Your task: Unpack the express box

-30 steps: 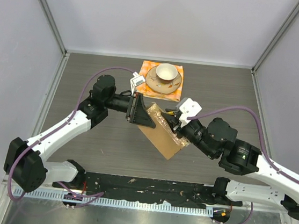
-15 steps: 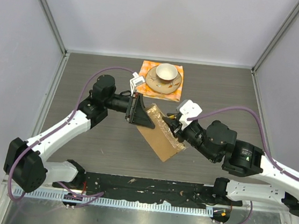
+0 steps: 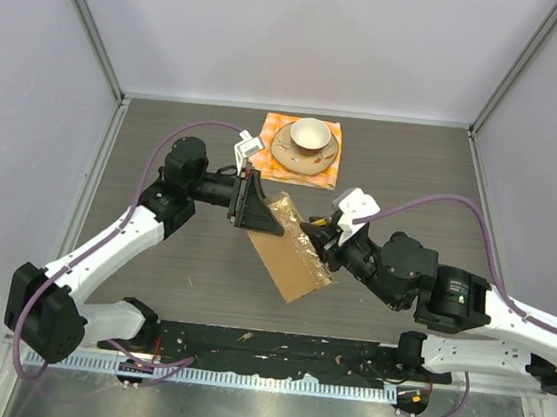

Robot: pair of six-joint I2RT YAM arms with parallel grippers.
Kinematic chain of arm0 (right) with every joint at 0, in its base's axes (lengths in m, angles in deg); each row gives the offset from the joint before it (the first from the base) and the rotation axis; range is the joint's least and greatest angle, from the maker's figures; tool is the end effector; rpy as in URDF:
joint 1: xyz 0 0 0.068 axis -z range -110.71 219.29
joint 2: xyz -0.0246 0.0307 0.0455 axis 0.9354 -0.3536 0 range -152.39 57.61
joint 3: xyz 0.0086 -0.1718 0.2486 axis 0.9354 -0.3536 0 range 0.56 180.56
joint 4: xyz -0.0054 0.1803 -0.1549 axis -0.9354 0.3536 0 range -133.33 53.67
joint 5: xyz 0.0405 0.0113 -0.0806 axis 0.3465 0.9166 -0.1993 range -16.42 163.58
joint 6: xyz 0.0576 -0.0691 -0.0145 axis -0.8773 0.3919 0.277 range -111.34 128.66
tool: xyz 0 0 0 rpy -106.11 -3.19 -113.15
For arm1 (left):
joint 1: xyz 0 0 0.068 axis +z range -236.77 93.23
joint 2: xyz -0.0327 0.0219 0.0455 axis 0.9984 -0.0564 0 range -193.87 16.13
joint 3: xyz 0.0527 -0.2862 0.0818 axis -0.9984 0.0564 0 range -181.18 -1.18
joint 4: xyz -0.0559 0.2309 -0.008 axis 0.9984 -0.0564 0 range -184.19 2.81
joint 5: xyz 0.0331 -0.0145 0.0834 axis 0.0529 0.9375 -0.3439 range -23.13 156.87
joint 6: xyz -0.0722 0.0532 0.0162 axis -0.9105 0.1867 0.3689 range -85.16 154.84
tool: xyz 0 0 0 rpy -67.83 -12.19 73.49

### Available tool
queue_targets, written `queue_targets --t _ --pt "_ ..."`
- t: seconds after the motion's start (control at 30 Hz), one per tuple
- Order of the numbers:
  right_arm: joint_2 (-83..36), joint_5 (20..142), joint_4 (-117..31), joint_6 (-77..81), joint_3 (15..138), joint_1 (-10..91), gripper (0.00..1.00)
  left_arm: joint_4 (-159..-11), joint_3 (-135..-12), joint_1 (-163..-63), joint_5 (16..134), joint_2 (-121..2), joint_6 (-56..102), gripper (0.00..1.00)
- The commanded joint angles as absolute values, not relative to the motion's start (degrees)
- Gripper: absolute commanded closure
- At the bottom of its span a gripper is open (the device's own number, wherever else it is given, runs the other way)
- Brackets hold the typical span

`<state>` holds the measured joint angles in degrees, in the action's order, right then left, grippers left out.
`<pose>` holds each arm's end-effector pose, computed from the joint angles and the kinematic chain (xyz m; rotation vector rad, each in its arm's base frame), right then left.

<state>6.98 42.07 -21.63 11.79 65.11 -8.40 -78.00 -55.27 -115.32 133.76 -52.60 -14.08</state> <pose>0.0789 0.1611 0.4327 -0.7662 1.5310 0.5055 0.1805 -0.1836 0.3804 0.7217 1.8998 -1.8886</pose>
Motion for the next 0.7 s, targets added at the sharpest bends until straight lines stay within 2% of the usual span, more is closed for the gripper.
queue_targets --t 0.0,0.33,0.5,0.67 --pt "8.0 35.4 -1.8 8.7 64.2 -10.5 0.99 -71.8 -58.7 -108.0 127.4 -48.8 -13.0 1.00" --pt "5.1 23.6 -7.5 2.6 59.0 -16.0 0.99 -85.2 -59.3 -105.7 115.4 -48.1 -5.4 1.00" --pt "5.2 20.6 -15.6 3.5 54.5 -17.1 0.99 -85.2 -59.9 -105.7 116.0 -48.4 -6.2 1.00" --pt "6.9 20.6 -17.1 3.6 53.2 -17.1 0.99 -80.4 -58.5 -105.7 119.2 -48.1 -8.7 1.00"
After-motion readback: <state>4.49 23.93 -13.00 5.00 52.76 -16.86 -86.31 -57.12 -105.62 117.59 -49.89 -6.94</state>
